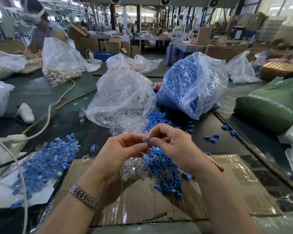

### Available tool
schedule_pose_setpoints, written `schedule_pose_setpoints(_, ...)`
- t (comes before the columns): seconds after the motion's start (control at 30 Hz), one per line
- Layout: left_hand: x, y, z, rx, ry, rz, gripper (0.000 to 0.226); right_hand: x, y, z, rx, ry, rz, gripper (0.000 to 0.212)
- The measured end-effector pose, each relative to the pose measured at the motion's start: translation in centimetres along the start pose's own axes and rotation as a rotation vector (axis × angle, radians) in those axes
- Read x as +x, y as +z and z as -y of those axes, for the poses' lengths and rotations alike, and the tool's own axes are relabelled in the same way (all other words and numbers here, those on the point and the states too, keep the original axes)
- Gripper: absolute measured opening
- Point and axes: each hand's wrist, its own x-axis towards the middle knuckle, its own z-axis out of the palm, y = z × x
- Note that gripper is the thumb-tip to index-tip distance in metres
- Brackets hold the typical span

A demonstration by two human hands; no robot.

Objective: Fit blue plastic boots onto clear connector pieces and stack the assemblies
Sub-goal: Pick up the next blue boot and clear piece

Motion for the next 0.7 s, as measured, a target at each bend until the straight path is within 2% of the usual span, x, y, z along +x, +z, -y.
schedule_pose_setpoints(0.17, 0.0, -0.1, -0.2, -0.003, -0.023, 0.020, 0.020, -0.1, -0.4, 0.1, 0.042, 0.038, 0.016, 0.008)
schedule_pose_setpoints(0.23, 0.0, -0.3, -0.3, -0.035, -0.038, 0.033, 0.020, -0.1, -1.3, -0.3, -0.003, 0.111, -0.075, 0.015)
schedule_pose_setpoints(0.3, -0.1, -0.3, -0.3, -0.069, -0.054, 0.024, 0.021, -0.2, -2.4, -1.3, -0.294, 0.294, -0.223, 0.030)
schedule_pose_setpoints(0.33, -0.1, -0.3, -0.4, -0.074, -0.058, 0.014, 0.022, -0.3, -3.0, -1.9, -0.501, 0.453, -0.239, 0.042)
schedule_pose_setpoints(0.37, 0.0, -0.3, -0.3, -0.072, -0.059, 0.001, 0.025, -0.5, -3.4, -2.4, -0.671, 0.630, -0.207, 0.055)
schedule_pose_setpoints(0.43, 0.1, -0.3, -0.3, -0.066, -0.060, -0.031, 0.029, -0.6, -3.9, -3.2, -0.787, 0.875, -0.093, 0.066)
schedule_pose_setpoints(0.57, 0.0, -0.2, -0.4, -0.068, -0.066, -0.045, 0.032, -0.6, -3.8, -3.5, -0.745, 0.894, 0.008, 0.046)
schedule_pose_setpoints(0.7, 0.1, -0.1, -0.7, -0.086, -0.074, -0.059, 0.035, -0.5, -3.4, -2.9, -0.786, 0.863, -0.037, 0.032)
